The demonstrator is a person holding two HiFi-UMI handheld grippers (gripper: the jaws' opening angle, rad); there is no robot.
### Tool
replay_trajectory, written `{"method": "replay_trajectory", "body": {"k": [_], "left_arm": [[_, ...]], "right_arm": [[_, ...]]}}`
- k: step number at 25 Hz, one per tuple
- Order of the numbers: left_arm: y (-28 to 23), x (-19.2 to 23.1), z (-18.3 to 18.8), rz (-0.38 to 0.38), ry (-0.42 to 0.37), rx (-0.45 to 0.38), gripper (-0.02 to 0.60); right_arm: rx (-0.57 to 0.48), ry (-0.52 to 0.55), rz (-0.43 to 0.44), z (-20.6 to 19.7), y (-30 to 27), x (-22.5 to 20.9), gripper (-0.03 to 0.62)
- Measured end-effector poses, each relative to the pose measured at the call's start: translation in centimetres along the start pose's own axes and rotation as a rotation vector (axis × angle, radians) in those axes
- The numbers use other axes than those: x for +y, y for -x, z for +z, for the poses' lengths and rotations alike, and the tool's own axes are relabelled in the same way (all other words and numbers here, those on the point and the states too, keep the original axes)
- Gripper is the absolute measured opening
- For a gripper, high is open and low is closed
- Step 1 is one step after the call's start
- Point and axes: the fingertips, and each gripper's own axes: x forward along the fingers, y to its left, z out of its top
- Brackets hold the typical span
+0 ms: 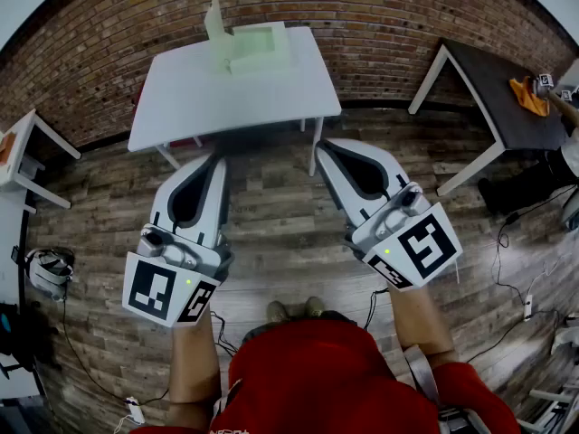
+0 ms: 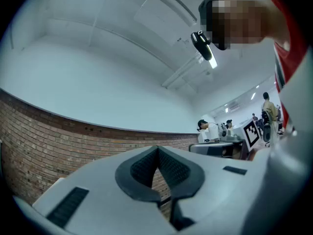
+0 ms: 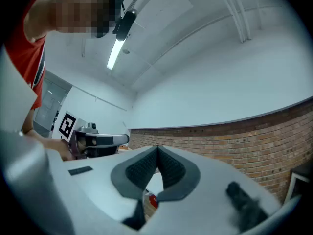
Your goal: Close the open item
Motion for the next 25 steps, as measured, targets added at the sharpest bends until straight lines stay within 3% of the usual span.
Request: {"method": "replay_trajectory", "body": {"k": [12, 25], "left_arm": [[-2.3, -1.3, -1.4, 0.020, 0.006, 0.020, 0.012], [-4.0, -2.3, -2.7, 0.100, -0.002, 0.038, 0.012]], "right_arm": [[-0.010, -0.066, 0.013, -0.8, 1.5, -3.1, 0.031], [0.001, -0.075, 0.037, -2.1, 4.6, -7.4, 0.031]]}}
